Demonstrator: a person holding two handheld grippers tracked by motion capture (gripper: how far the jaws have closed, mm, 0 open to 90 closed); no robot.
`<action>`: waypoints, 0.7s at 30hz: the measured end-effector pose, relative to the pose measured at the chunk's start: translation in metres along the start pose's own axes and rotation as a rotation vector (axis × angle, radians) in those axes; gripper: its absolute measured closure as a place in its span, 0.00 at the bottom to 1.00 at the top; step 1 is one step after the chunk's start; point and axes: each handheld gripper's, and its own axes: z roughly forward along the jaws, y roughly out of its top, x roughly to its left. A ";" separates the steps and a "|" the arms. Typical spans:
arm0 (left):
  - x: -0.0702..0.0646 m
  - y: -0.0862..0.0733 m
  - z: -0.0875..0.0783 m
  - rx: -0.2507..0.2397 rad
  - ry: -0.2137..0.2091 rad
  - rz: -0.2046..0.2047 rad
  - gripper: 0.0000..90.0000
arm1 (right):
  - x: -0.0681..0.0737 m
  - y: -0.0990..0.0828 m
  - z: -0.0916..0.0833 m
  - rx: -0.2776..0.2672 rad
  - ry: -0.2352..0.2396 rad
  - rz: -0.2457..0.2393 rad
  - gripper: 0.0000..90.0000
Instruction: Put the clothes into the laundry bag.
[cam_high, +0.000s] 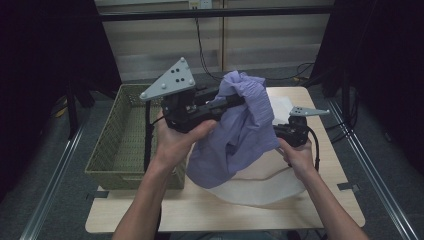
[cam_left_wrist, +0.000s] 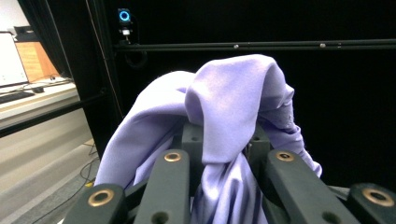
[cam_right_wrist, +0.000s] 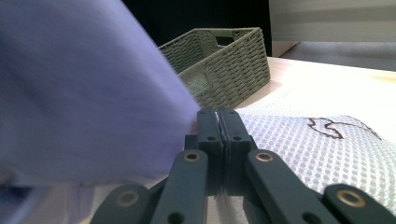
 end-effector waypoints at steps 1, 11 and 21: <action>0.001 -0.003 0.003 -0.002 -0.003 -0.006 0.86 | 0.000 0.000 0.000 -0.002 0.000 -0.003 0.98; 0.011 -0.028 0.034 0.033 -0.024 -0.051 0.85 | -0.001 -0.001 0.001 -0.002 0.006 0.006 0.98; 0.009 -0.043 0.058 0.058 -0.059 -0.066 0.85 | -0.003 -0.001 0.000 -0.002 0.008 0.005 0.98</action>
